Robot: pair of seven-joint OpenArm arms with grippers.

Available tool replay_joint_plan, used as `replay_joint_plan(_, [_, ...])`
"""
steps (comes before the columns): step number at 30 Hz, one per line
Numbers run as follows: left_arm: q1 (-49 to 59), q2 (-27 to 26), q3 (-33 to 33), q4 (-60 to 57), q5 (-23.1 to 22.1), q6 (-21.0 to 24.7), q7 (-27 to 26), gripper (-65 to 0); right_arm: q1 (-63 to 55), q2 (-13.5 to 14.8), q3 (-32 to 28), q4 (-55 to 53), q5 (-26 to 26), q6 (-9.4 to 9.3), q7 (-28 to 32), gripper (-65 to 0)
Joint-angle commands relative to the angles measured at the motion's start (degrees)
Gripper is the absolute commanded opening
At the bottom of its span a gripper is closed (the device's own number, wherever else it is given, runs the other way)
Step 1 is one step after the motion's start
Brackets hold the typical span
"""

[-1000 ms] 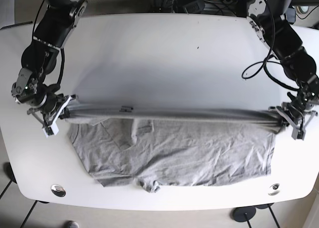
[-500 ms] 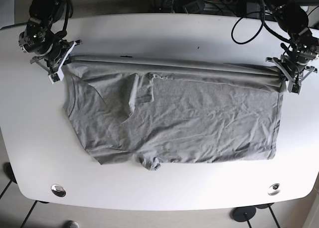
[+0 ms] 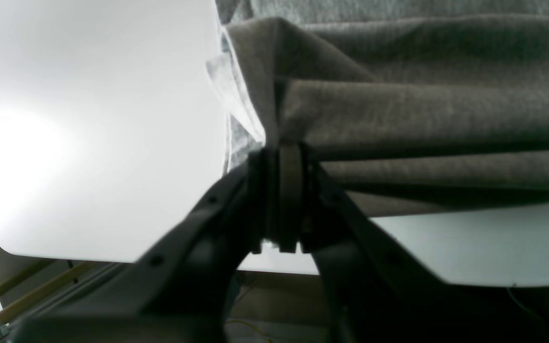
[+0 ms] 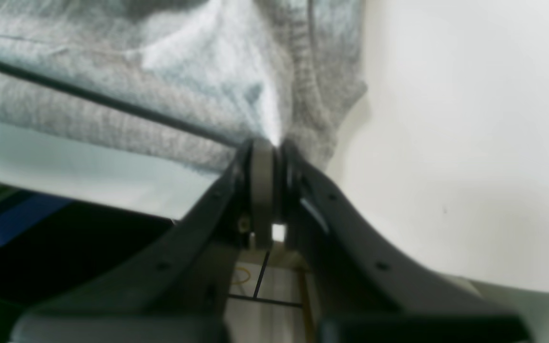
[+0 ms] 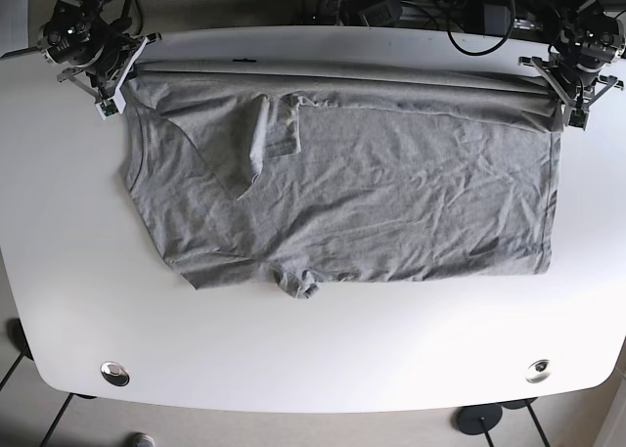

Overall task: Fold the T-shirt properly
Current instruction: 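Release the folded edge with both grippers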

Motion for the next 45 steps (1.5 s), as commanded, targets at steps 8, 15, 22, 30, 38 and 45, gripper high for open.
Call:
replay_joint_plan(8, [-0.3, -1.6, -0.5, 2.0, 0.5, 0.6, 5.5, -25.6, -4.4, -0.1, 3.6, 5.7, 7.4, -0.32, 0.2, -1.6])
replay_joint_plan(15, [-2.1, -3.4, -2.2, 7.2, -7.7, 0.6, 10.4, -28.6, -3.0, 1.2, 10.1, 5.9, 21.3, -0.32, 0.2, 0.0])
replay_joint_plan(22, [-6.5, -5.6, -5.3, 9.5, -19.6, 0.6, 20.9, -30.6, 1.0, 1.0, 8.6, 5.8, 21.2, -0.32, -1.7, 0.0])
replay_joint_plan(30, [-6.3, -5.3, 8.9, 3.0, -7.9, 0.6, 12.3, -36.1, 1.2, 0.9, 3.1, 3.7, 21.2, -0.32, -1.7, -40.3])
replay_joint_plan(38, [-4.4, -5.0, 7.3, -8.8, -0.8, 0.6, 4.5, -54.0, 3.6, 2.0, 2.6, -10.6, 20.6, -0.32, -1.1, -55.5])
replay_joint_plan(45, [-1.8, -6.8, 6.0, -11.1, -0.9, 0.6, 4.5, -53.9, -0.1, 2.2, 0.0, -11.2, 11.9, -0.32, 2.4, -55.8])
